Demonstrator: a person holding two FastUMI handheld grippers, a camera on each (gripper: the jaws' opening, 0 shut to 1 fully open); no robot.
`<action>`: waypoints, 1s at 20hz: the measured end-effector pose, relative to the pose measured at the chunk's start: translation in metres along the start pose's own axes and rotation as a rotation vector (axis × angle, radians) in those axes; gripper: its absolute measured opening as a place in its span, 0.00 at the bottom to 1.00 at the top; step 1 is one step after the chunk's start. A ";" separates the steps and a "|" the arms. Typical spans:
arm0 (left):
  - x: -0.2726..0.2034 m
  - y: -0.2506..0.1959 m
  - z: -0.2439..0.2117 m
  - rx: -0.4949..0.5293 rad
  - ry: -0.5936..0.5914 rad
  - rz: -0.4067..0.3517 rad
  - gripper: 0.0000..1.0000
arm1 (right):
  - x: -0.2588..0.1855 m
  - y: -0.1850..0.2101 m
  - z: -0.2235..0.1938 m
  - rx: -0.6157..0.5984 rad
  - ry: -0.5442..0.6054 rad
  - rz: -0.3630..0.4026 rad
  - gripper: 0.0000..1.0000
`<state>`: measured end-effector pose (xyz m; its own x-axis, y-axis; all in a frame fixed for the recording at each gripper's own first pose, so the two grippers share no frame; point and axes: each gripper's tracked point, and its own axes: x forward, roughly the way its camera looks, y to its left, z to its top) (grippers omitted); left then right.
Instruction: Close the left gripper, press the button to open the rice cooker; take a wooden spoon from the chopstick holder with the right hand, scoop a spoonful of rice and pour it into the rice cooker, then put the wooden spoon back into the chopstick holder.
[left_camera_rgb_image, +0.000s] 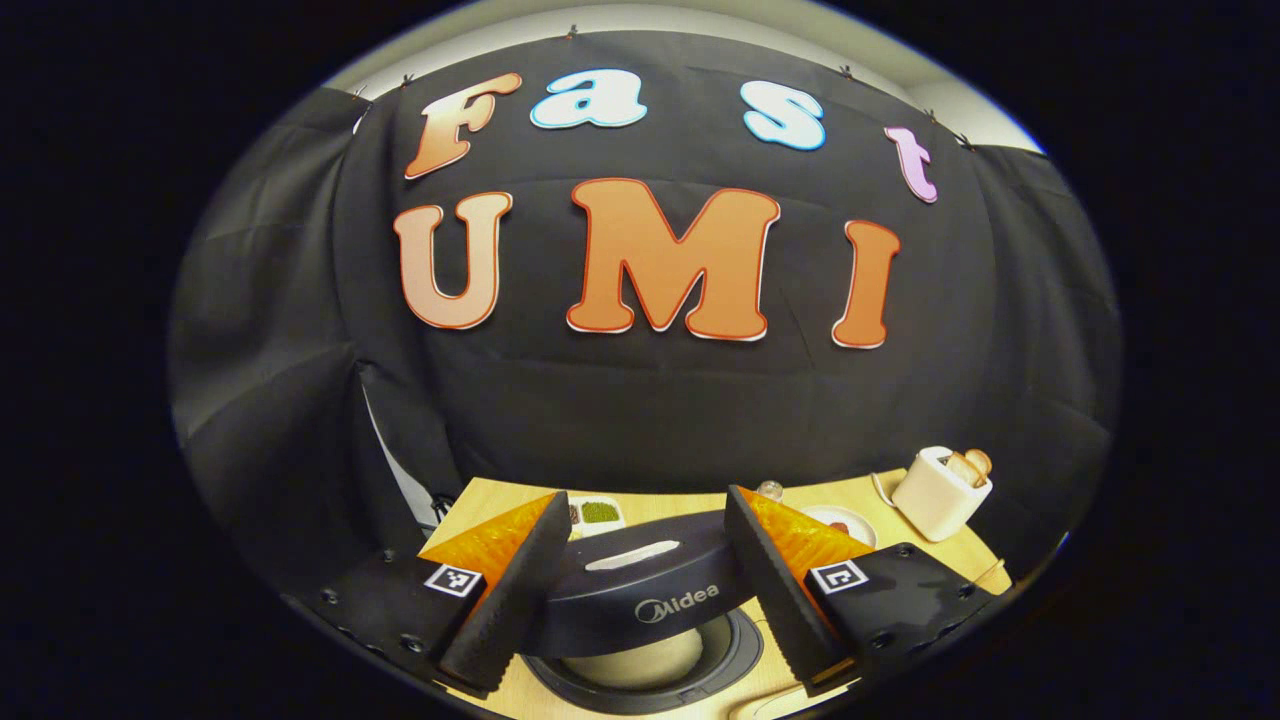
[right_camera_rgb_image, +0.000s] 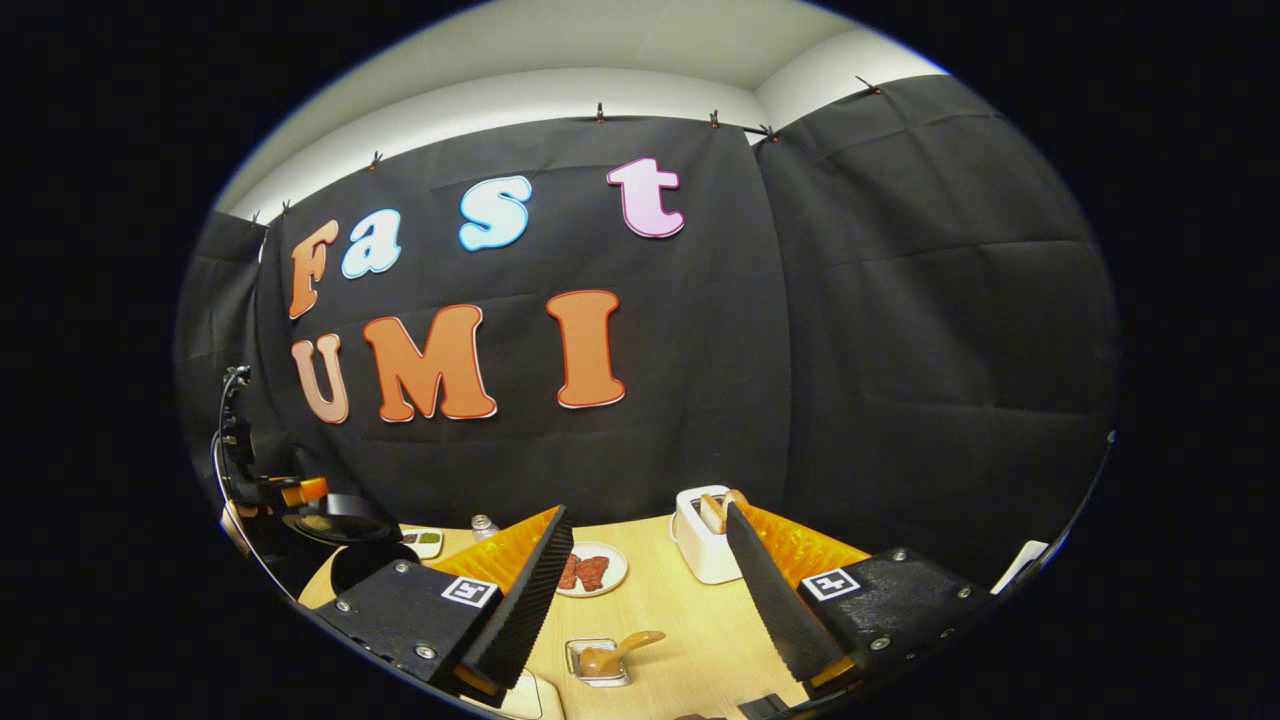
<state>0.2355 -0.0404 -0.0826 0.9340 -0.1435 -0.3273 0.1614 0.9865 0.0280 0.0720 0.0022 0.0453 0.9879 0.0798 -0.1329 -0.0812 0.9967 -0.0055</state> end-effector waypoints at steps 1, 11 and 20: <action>-0.005 -0.004 -0.008 0.012 0.000 0.001 0.99 | -0.001 0.000 -0.001 -0.002 0.004 0.005 0.95; -0.020 -0.017 -0.121 -0.042 0.073 0.022 1.00 | -0.021 -0.010 -0.019 -0.015 0.047 0.024 0.95; -0.019 -0.023 -0.164 0.069 0.078 0.049 0.98 | -0.027 -0.016 -0.031 -0.006 0.080 0.022 0.95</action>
<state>0.1614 -0.0473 -0.2323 0.9141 -0.0859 -0.3963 0.1402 0.9840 0.1102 0.0428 -0.0163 0.0180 0.9723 0.1000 -0.2115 -0.1040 0.9946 -0.0079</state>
